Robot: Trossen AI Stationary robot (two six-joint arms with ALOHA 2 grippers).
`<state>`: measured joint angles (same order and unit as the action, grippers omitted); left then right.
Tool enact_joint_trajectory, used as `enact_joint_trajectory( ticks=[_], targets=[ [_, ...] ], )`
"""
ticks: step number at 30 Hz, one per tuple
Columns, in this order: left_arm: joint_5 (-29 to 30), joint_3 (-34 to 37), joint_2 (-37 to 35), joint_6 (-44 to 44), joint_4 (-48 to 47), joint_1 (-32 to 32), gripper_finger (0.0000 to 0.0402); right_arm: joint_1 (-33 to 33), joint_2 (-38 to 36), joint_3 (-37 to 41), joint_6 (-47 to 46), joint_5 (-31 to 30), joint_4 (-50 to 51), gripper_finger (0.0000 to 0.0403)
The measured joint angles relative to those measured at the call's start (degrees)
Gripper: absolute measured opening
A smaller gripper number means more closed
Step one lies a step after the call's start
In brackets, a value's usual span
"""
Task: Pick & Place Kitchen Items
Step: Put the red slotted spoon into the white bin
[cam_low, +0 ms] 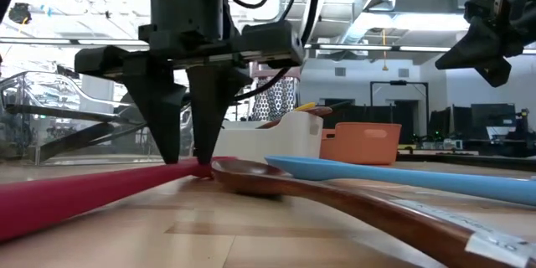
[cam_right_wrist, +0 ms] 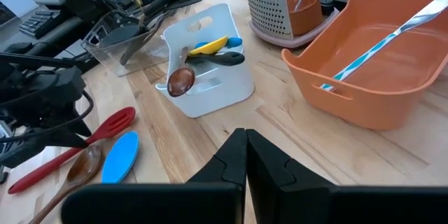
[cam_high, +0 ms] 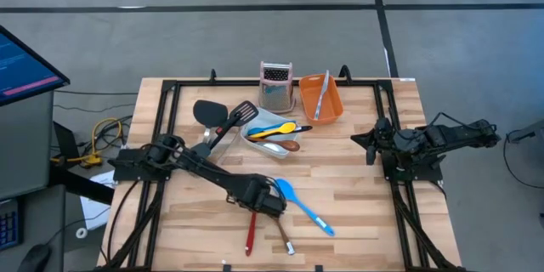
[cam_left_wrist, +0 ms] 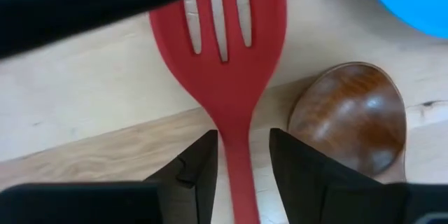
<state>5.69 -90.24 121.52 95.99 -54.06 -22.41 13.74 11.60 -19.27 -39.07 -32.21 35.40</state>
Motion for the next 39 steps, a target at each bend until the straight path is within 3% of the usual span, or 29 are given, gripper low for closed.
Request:
enact_joint_trajectory(
  ticks=[22,35,39],
  targets=[
    [1.8,-0.1,3.9,-1.7,0.3,-0.2,0.0114,0.0,0.0,0.0,0.0,0.0,0.1,0.0000],
    [1.6,0.0,4.0,-4.3,0.7,-0.5,0.0021,0.0,0.0,0.0,0.0,0.0,0.1,0.0000],
    [1.5,0.0,3.9,-4.6,0.7,-1.3,0.0019,0.0,0.0,0.0,0.0,0.0,0.1,0.0000]
  ],
)
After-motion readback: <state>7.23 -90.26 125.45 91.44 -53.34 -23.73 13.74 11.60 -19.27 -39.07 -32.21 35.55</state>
